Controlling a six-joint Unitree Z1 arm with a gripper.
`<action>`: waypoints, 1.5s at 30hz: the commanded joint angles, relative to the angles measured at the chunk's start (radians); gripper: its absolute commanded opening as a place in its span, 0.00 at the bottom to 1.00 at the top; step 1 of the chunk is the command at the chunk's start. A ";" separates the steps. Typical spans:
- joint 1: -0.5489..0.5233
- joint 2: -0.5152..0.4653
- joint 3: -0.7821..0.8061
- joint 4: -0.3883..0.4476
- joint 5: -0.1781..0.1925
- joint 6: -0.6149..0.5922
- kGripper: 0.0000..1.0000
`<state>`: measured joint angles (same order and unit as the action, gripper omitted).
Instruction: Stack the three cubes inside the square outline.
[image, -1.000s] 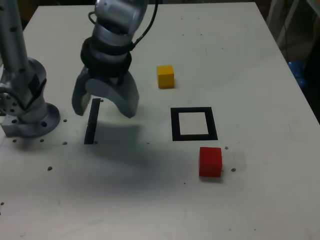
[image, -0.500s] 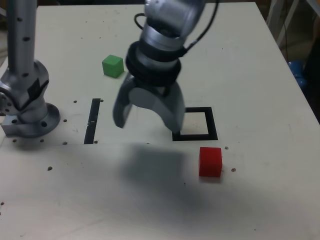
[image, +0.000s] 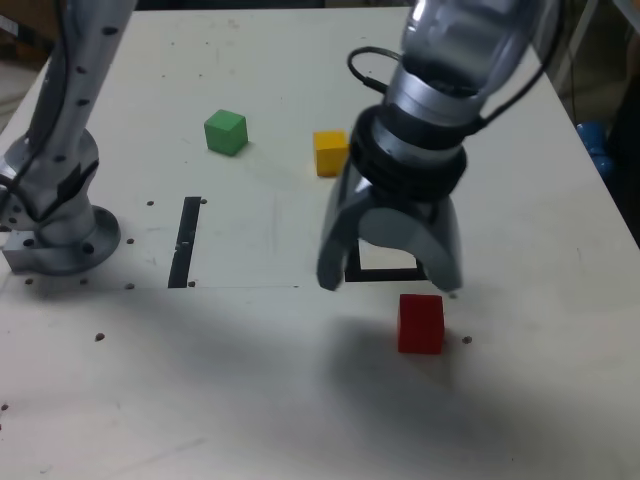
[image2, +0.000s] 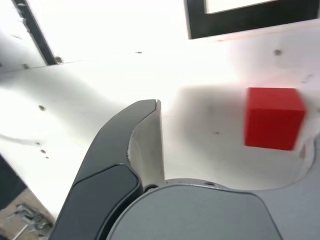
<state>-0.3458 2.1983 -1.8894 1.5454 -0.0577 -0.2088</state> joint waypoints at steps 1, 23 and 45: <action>0.008 0.039 -0.025 0.008 -0.006 -0.002 0.97; 0.030 0.184 -0.113 0.002 -0.031 -0.003 0.36; 0.032 0.163 -0.104 0.015 -0.014 0.022 0.31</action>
<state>-0.3177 2.3754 -2.0002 1.5517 -0.0778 -0.1903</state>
